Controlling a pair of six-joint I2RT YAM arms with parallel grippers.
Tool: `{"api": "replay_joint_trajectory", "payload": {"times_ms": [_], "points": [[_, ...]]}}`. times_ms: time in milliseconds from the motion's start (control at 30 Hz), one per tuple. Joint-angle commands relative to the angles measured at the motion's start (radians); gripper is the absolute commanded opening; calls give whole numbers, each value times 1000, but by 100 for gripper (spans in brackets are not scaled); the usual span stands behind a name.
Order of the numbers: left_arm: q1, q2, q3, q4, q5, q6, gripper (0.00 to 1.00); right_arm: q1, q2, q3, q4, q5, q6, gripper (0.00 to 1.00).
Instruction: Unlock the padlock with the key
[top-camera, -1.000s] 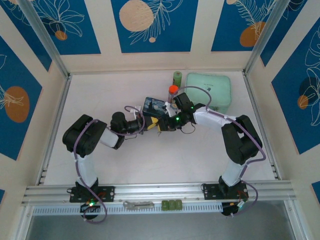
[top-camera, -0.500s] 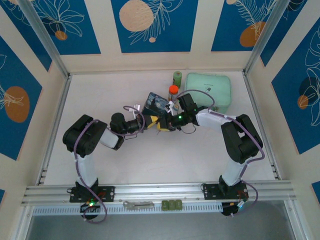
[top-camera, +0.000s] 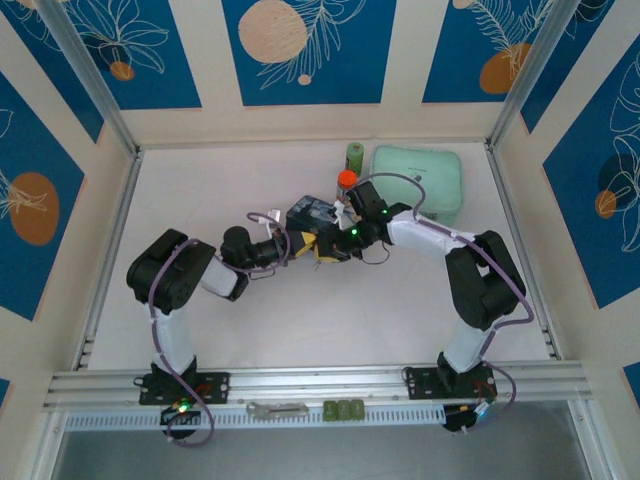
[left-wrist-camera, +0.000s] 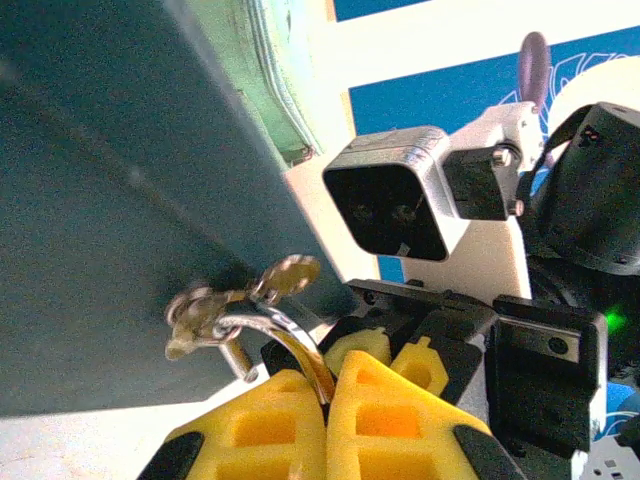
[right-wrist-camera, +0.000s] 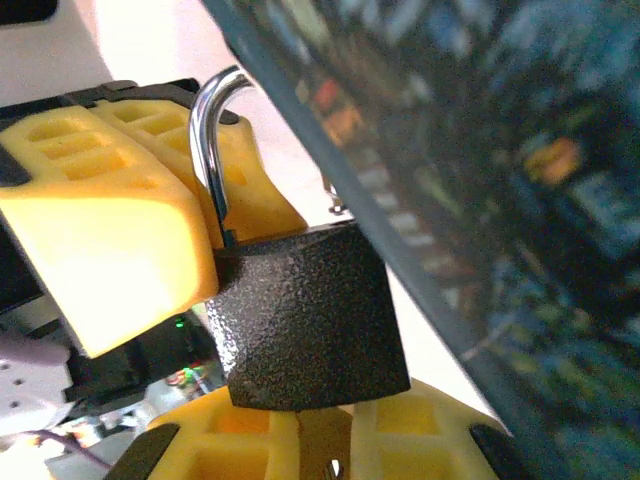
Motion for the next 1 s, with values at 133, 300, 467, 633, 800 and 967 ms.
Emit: {"api": "replay_joint_trajectory", "payload": {"times_ms": [133,300,467,633,800,967], "points": [[-10,-2,-19,2,42,19,0,17,-59,107,-103,198,-48,27],[-10,-5,-14,2,40,14,0,29,-57,125,-129,251,-60,40],[-10,8,-10,2,40,14,0,29,-76,122,-140,283,-65,46],[-9,28,-25,2,44,35,0,28,-112,121,-136,301,-59,55],[-7,56,-59,2,33,72,0,27,-147,100,-120,320,-41,56],[-7,91,-85,1,1,90,0,29,-198,40,-71,343,-9,56]]}}
